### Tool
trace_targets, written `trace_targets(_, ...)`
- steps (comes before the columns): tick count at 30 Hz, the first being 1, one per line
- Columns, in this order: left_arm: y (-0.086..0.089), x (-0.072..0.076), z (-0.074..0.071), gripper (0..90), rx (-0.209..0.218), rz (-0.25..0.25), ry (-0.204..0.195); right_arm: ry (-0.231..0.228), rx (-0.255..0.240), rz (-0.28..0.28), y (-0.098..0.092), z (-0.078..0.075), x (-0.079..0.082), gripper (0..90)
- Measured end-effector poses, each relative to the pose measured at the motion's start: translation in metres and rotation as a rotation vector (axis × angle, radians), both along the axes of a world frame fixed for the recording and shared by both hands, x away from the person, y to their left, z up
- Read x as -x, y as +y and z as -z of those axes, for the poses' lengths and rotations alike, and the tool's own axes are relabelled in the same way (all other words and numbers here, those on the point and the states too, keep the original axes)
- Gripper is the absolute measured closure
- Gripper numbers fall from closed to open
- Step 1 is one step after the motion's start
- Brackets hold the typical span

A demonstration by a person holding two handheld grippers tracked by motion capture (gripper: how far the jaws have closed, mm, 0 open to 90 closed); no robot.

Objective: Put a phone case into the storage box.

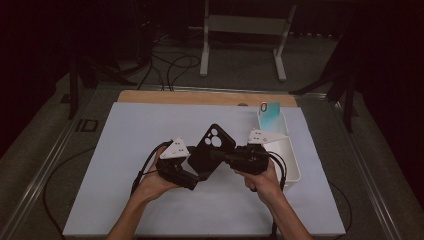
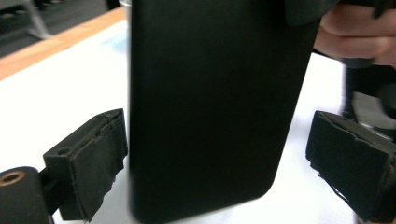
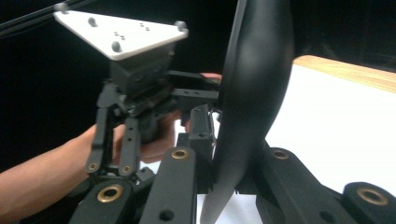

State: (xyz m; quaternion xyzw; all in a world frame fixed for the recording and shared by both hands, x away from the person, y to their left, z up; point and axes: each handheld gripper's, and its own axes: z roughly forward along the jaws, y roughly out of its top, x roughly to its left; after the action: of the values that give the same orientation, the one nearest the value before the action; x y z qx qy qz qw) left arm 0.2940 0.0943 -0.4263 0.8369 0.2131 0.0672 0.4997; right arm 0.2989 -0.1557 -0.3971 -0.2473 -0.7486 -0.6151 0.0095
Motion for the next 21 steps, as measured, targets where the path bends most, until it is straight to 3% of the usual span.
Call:
trace_targets(5,-0.0025,0.0012,0.0033,15.5,-0.024,0.050,0.030,-0.030,-0.002,-0.047,0.0032,-0.0025,0.0019,81.3)
trace_targets(10,-0.0018,0.0003,0.0054,21.6,-0.004,0.078,0.054,-0.047,-0.004,-0.105,0.0024,-0.0050,0.0005,81.3)
trace_targets(13,-0.0024,0.0016,0.0055,30.9,-0.012,0.086,0.042,-0.052,0.007,-0.104,0.0031,-0.0050,0.0010,81.3)
trace_targets(18,-0.0003,0.0023,0.0049,33.5,-0.009,0.118,0.055,-0.056,0.020,-0.104,0.0007,-0.0045,-0.0011,81.2)
trace_targets(20,-0.0003,0.0053,0.0060,50.1,-0.019,0.142,0.042,-0.070,0.014,-0.073,-0.0039,-0.0065,-0.0038,80.3)
trace_targets(21,-0.0006,0.0064,0.0061,52.6,-0.027,0.146,0.032,-0.068,0.013,-0.071,-0.0052,-0.0066,-0.0048,80.2)
